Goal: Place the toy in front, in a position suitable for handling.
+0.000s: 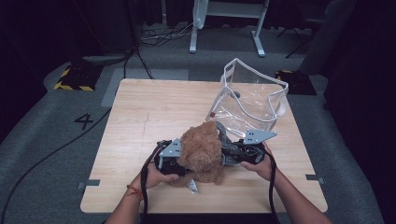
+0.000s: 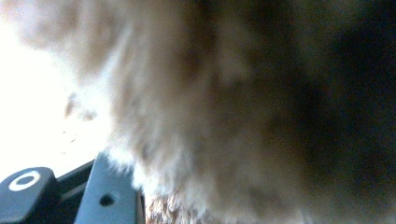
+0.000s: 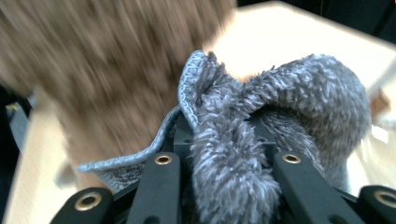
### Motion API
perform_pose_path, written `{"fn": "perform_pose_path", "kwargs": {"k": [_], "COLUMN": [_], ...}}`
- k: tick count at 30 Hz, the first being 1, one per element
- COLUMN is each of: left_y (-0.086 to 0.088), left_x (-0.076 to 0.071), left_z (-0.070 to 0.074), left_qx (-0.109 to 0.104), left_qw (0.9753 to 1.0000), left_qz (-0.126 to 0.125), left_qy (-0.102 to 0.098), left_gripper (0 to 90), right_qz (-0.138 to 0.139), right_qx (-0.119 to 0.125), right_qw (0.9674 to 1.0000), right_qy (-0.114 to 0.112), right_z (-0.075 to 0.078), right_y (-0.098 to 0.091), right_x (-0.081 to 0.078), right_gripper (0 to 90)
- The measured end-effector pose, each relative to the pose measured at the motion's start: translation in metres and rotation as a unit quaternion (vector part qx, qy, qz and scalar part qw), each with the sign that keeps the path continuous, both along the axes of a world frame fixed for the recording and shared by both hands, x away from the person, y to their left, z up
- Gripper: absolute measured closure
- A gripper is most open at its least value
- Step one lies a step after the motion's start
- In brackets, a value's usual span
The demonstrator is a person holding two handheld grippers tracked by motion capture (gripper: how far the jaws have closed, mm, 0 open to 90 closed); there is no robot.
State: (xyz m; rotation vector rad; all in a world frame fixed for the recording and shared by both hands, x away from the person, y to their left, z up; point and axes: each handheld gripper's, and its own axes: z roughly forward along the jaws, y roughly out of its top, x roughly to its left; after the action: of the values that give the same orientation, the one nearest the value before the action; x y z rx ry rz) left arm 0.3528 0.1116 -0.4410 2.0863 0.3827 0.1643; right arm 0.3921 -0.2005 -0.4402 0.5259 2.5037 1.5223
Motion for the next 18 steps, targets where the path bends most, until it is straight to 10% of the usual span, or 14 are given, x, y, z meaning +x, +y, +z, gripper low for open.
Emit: {"fn": "perform_pose_path", "kwargs": {"k": [7,13,18], "left_y": [-0.001,-0.001,-0.001], "left_x": [-0.002,-0.002,-0.002], "left_z": [0.001,0.0,-0.001], "left_qx": [0.002,0.001,-0.002], "left_qw": [1.0,1.0,1.0], "left_qz": [0.003,0.004,0.006], "left_qy": [-0.003,-0.004,-0.003], "left_gripper": [51.2,51.1,51.0], "right_qz": [-0.007,-0.033,-0.022], "right_qx": [-0.113,-0.012,0.051], "right_qw": [0.9936,0.9993,0.9963], "right_qy": [0.005,-0.013,-0.065], "right_z": [-0.028,0.001,0.046], "right_y": [-0.007,-0.025,-0.025], "right_x": [-0.005,-0.003,-0.011], "right_gripper": [72.8,72.6,72.6]}}
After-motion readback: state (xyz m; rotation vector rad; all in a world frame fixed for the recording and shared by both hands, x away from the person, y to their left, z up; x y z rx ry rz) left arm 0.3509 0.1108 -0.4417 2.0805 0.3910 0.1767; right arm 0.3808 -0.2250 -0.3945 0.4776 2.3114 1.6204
